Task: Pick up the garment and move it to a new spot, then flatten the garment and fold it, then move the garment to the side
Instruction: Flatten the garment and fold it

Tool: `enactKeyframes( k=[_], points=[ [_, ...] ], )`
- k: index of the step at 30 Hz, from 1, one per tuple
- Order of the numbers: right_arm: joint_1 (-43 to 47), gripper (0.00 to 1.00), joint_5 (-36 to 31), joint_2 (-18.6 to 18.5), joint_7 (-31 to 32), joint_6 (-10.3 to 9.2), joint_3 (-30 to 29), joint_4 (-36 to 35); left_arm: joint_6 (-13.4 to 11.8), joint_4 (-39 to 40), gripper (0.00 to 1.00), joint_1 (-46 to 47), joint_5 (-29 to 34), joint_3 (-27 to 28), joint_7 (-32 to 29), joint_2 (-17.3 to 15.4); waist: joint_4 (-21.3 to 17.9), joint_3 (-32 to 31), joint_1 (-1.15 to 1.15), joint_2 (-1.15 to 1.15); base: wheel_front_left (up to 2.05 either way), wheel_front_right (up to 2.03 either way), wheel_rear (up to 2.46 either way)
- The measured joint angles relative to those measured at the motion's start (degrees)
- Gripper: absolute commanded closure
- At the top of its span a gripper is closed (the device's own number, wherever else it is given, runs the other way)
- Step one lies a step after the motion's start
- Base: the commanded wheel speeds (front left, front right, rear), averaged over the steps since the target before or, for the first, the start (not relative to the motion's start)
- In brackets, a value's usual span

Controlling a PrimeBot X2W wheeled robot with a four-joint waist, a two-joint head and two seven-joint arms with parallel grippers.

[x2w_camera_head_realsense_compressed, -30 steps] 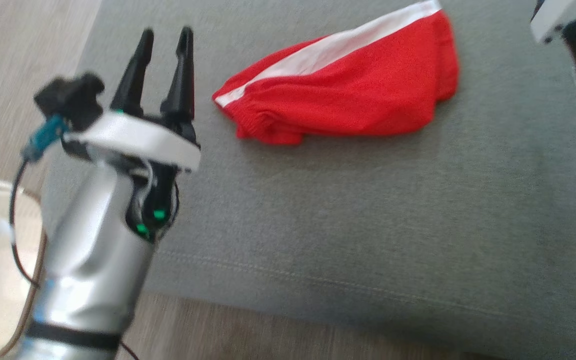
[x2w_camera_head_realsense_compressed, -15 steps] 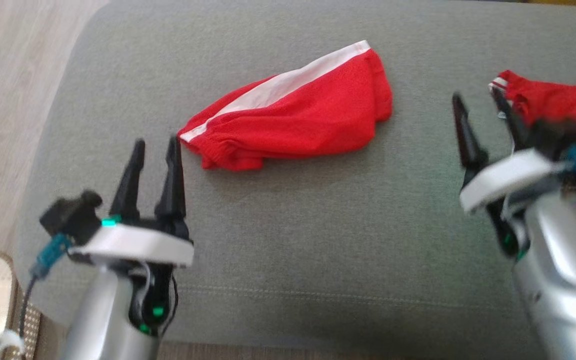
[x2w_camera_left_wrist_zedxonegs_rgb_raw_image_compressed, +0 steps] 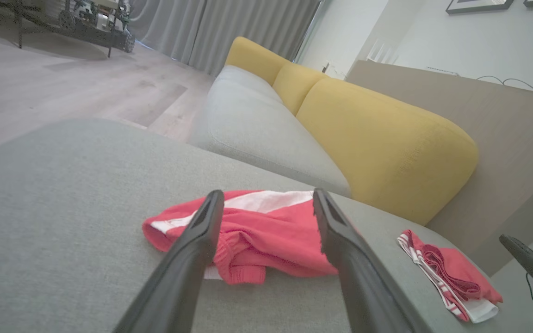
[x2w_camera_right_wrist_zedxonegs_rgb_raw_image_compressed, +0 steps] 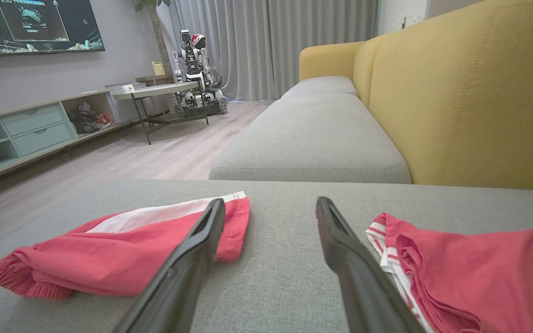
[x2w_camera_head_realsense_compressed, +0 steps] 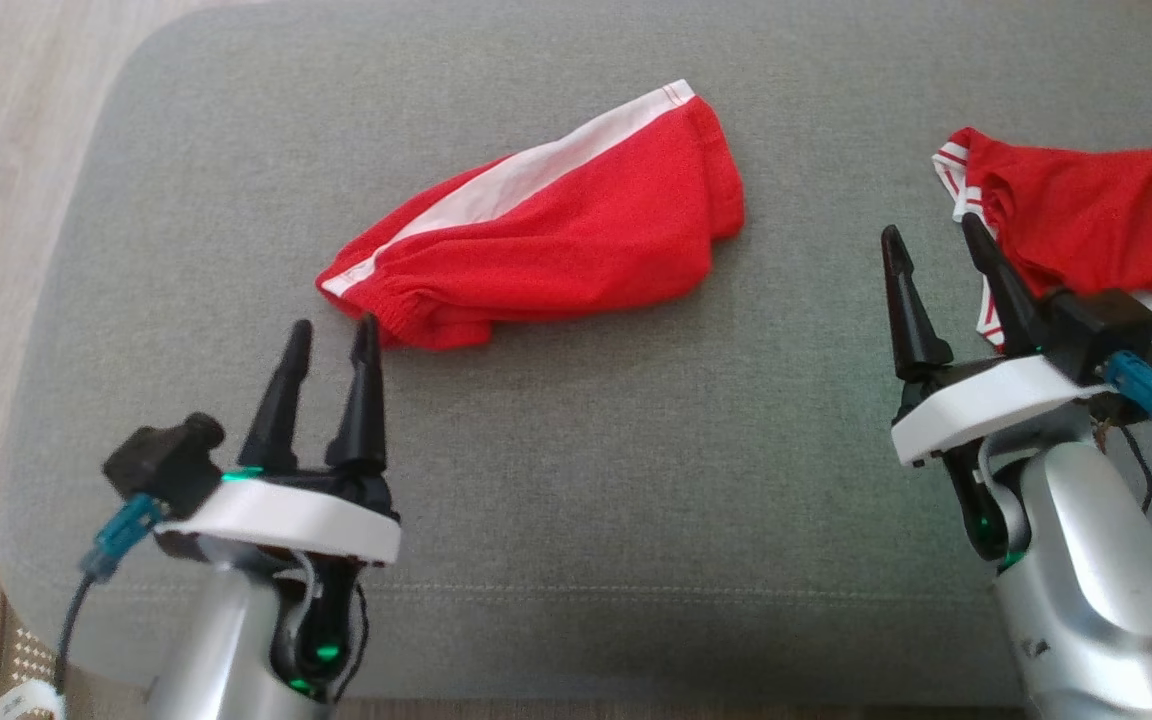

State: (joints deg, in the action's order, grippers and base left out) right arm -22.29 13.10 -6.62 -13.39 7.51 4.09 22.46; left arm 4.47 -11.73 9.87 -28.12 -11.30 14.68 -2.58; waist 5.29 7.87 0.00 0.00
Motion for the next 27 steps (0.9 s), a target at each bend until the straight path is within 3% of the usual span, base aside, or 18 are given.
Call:
enactKeyframes(
  k=[4,10,15,27],
  points=[
    [0.26,0.0,-0.53,0.54,0.86,0.0,0.05,-1.35,0.01,-2.96,0.0,0.26,-2.11,-2.57,0.01,0.0,-0.73,0.56,0.0,0.0,0.0,0.0,0.0],
    [0.47,0.0,-1.12,0.91,2.02,0.0,0.51,-3.35,-0.13,-15.22,0.0,4.46,-3.96,-10.07,-0.03,0.12,-2.4,2.78,0.0,0.0,0.0,0.0,0.0],
    [0.27,0.0,-1.52,0.93,2.35,0.0,0.67,-4.57,-2.31,-22.67,0.0,10.74,-7.09,-11.15,-0.03,0.18,-3.99,4.62,0.0,0.0,0.0,0.0,0.0],
    [-0.73,0.0,-2.03,1.13,2.64,0.0,1.01,-5.6,-2.88,-32.33,0.0,17.29,-12.37,-12.23,-0.03,0.4,-6.33,7.19,0.0,0.0,0.0,0.0,0.0]
  ],
)
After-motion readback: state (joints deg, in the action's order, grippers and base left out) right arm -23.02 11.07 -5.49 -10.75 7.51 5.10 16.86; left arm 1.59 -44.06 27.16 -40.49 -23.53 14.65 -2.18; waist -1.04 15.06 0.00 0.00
